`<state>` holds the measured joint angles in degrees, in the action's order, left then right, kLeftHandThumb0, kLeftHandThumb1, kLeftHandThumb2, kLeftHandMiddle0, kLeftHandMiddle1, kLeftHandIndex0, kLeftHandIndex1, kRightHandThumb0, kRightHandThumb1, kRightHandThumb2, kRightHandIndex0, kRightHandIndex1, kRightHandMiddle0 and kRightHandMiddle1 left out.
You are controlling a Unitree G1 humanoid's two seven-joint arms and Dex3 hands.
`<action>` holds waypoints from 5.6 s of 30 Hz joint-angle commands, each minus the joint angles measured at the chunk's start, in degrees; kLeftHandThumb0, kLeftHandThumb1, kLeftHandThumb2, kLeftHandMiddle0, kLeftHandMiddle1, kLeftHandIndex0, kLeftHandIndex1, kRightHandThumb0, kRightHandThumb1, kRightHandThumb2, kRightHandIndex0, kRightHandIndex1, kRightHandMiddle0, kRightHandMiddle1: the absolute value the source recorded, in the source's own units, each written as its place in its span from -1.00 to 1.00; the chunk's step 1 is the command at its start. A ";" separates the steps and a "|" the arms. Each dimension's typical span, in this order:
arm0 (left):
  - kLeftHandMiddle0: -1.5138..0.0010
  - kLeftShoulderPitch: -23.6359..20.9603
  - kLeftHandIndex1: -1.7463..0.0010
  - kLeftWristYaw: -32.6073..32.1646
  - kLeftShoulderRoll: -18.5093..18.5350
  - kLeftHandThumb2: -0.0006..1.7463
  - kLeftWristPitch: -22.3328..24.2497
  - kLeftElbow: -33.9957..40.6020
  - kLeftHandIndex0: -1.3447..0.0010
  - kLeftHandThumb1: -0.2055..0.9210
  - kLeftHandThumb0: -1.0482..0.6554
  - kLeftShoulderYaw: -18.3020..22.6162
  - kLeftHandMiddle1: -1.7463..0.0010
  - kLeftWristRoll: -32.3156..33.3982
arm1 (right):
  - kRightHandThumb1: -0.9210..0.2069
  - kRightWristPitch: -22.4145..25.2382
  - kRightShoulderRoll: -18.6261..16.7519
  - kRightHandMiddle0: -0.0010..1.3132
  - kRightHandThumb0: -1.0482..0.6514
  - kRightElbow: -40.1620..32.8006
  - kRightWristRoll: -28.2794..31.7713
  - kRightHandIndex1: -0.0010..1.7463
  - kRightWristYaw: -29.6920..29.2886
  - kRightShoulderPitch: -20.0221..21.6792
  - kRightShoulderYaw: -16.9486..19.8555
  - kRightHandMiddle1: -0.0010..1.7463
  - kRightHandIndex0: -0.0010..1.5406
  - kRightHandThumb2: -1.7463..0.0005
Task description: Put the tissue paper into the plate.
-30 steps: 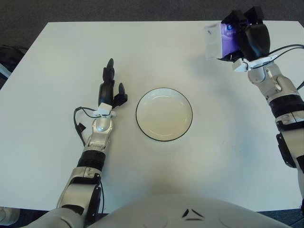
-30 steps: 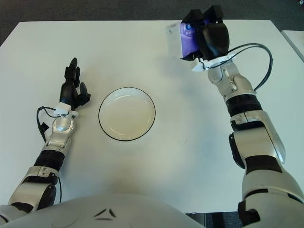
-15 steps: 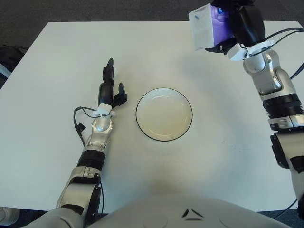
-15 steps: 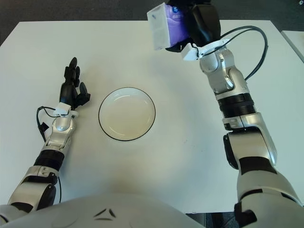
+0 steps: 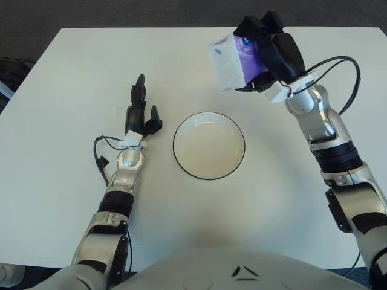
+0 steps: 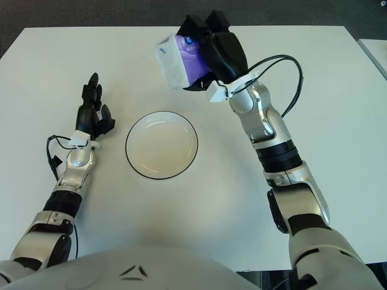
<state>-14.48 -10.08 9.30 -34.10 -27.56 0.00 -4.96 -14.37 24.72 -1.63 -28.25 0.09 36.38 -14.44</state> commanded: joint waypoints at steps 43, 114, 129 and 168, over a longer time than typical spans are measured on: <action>0.78 7.70 0.59 -0.35 0.75 0.06 -4.79 -18.72 1.00 1.00 -0.74 -1.74 0.99 -3.40 | 0.10 -3.25 -0.33 0.39 0.12 -15.56 11.29 1.00 26.90 -7.78 -3.02 1.00 0.53 -0.46; 0.93 10.67 0.76 1.23 -1.34 0.10 2.87 -13.01 1.00 1.00 -0.84 -2.17 1.00 -2.04 | -1.00 -16.70 7.23 -1.00 -1.00 -11.56 -3.69 -1.00 27.91 -5.37 -3.29 -1.00 -1.00 0.36; 0.86 9.57 0.67 0.59 -1.87 0.05 -3.48 -15.77 1.00 1.00 -0.73 -1.85 0.97 -2.15 | -1.00 -16.58 6.93 -1.00 -1.00 -7.88 -1.72 -1.00 28.97 -3.41 -2.68 -1.00 -1.00 0.40; 0.79 9.73 0.59 1.51 -2.51 0.04 -3.16 -15.57 1.00 1.00 -0.66 -0.76 0.96 -0.60 | -1.00 -7.66 -13.06 -1.00 -0.96 14.84 9.38 -1.00 -8.52 -7.96 14.97 -1.00 -1.00 0.15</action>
<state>-17.82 -8.22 11.90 -36.56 -33.70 0.77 -4.88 -21.29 13.59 10.42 -23.26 -6.14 31.50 -1.66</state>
